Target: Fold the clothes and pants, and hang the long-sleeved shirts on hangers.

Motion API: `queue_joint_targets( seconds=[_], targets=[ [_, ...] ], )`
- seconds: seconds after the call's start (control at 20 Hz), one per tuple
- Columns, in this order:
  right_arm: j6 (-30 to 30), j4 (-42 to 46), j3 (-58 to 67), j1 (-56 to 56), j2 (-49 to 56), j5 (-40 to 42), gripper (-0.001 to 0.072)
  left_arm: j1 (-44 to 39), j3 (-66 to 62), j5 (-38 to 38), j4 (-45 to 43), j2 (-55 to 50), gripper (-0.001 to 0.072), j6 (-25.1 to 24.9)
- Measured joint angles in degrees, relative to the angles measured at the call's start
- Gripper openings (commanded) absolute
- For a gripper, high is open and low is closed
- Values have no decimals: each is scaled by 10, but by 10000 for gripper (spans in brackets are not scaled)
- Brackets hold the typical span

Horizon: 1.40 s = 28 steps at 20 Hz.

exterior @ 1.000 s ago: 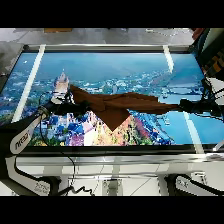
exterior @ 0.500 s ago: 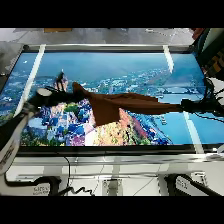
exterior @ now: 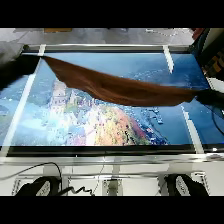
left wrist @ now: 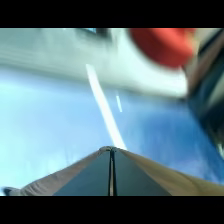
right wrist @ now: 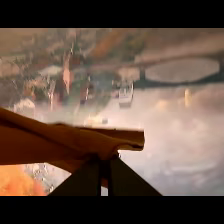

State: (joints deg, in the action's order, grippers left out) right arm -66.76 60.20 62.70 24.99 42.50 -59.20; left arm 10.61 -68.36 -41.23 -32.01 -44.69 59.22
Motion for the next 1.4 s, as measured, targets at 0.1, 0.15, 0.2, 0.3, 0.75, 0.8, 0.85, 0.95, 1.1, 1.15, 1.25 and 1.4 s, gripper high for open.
queue_joint_targets(
  seconds=[0.1, 0.15, 0.2, 0.3, 0.75, 0.8, 0.85, 0.95, 1.1, 1.15, 1.25, 1.4],
  targets=[
    [0, -12, 42, 0, -54, 3, 17, 19, 0, 33, -3, 75, 13, -8],
    [0, -16, 66, 0, -78, 7, 17, 25, 0, 54, -8, 107, 13, -10],
    [-1, -20, 92, 0, -102, 15, 17, 30, 0, 79, -19, 140, 13, -12],
    [-1, -25, 143, 0, -144, 37, 17, 36, 0, 134, -42, 199, 13, -16],
    [-18, -31, 269, 0, -184, 27, 16, 42, 16, 201, -165, 284, 11, -18],
    [-28, -33, 271, 0, -167, 11, 17, 42, 23, 181, -172, 265, 11, -16],
    [-37, -36, 273, 0, -145, -9, 17, 42, 30, 158, -175, 241, 11, -10],
    [-50, -49, 275, 0, -88, -51, 16, 41, 40, 92, -176, 170, 11, 4],
    [-60, -62, 277, 0, 24, -120, 17, 30, 47, 10, -162, 33, 11, 13],
    [-62, -63, 277, 0, 70, -144, 17, 22, 47, -4, -156, -17, 11, 15],
    [-64, -67, 277, 0, 161, -186, 17, 3, 48, -17, -150, -113, 11, 19],
    [-66, -70, 278, 0, 295, -222, 17, -28, 37, -7, -142, -230, 11, 19]
  ],
)
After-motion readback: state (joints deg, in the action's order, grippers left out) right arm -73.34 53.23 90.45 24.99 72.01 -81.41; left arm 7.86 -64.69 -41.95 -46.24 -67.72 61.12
